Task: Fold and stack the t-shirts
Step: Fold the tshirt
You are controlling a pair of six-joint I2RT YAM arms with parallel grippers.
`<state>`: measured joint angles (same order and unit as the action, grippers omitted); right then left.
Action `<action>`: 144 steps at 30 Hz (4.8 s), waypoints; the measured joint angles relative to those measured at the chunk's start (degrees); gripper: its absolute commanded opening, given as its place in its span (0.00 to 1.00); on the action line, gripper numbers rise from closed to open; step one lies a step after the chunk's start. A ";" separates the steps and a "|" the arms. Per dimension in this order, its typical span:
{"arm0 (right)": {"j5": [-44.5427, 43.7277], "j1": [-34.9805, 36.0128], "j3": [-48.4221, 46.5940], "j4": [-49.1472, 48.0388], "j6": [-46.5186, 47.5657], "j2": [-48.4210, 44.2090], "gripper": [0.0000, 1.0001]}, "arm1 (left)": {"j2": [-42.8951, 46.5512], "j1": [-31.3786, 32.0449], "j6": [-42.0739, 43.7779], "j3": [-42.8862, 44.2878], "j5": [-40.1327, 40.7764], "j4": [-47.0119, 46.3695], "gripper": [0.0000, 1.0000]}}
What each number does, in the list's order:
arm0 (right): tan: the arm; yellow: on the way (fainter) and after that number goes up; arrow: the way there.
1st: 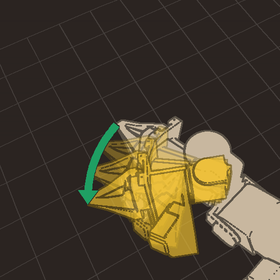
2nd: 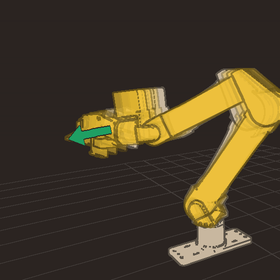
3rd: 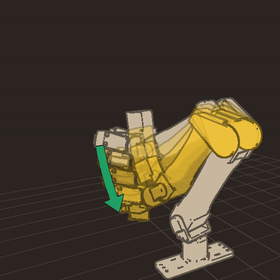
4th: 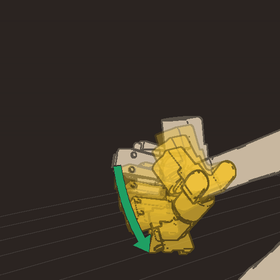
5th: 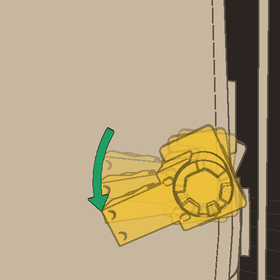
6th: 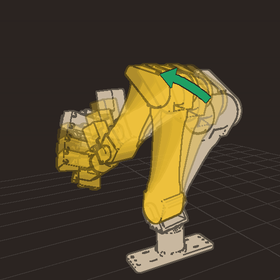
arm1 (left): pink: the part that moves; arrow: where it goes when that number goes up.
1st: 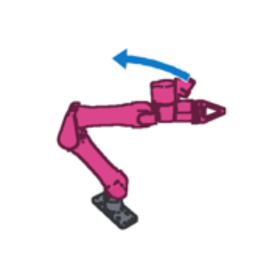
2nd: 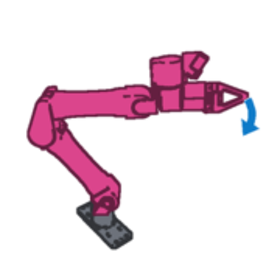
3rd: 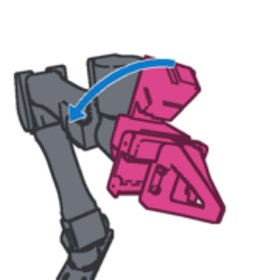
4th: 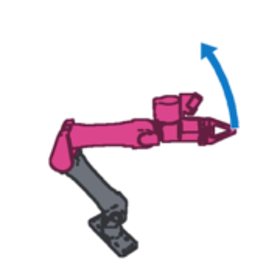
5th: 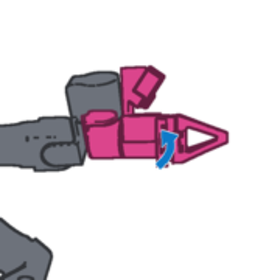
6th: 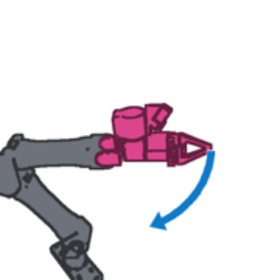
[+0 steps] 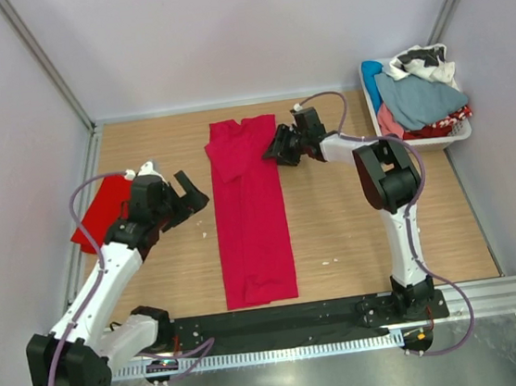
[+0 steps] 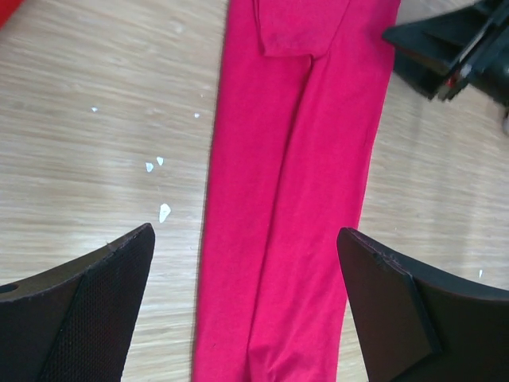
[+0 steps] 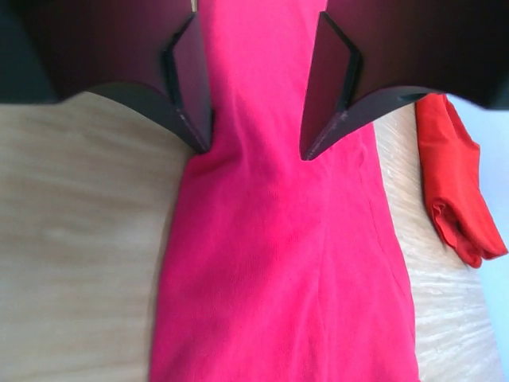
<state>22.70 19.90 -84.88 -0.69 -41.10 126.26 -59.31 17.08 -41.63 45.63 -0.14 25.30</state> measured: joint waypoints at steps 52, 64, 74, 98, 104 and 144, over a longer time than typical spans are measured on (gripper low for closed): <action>-16.26 29.79 53.62 21.29 -7.91 -56.30 0.47 | 0.57 26.58 -15.69 -23.76 -2.45 -9.66 0.55; -19.85 37.44 53.96 20.87 -13.88 -54.10 0.05 | 1.95 29.73 -19.28 -25.35 -1.44 -9.73 0.42; -22.25 37.75 57.09 21.14 -16.28 -60.02 0.03 | 1.84 30.45 -20.48 -25.94 -1.36 -10.21 0.36; -22.88 37.79 63.17 22.93 -18.58 -67.25 0.02 | 2.27 33.83 -25.46 -27.80 1.16 -10.95 0.24; -22.71 37.81 63.87 22.10 -19.21 -67.89 0.02 | 3.50 35.10 -27.02 -27.82 1.49 -11.93 0.43; -31.41 24.04 34.69 28.79 -3.19 -55.41 0.01 | -8.83 32.59 -18.88 2.10 11.37 3.78 0.00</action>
<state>-8.71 43.94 -50.19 28.10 -44.29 70.85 -68.14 49.67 -60.51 47.72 11.22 29.08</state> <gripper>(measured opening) 0.043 0.006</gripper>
